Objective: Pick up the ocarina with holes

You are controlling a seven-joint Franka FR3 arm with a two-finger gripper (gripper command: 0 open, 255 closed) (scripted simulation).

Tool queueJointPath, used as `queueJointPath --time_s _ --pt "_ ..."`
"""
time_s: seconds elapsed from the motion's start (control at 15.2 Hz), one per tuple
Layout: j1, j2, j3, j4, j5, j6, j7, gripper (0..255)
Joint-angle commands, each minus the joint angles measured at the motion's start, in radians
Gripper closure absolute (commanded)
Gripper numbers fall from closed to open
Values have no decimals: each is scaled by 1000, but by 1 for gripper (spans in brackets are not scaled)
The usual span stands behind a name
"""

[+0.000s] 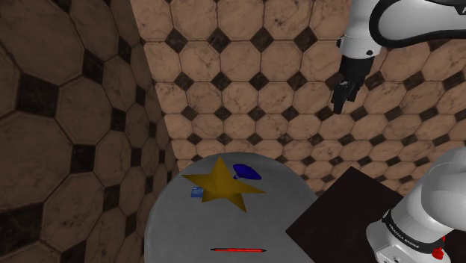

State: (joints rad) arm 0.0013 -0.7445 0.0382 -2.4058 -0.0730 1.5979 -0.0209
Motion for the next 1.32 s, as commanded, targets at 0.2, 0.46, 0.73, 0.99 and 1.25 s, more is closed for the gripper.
queueJointPath --time_s 0.2,0.46,0.73,0.99,1.25 --pt "22 54 33 -38 4 104 13 0" --pt "48 144 77 -71 3 244 34 0" --pt "67 254 125 -84 -11 380 61 0" --pt "79 379 174 -75 -45 508 99 0" --pt "83 518 222 -45 -105 622 152 0"
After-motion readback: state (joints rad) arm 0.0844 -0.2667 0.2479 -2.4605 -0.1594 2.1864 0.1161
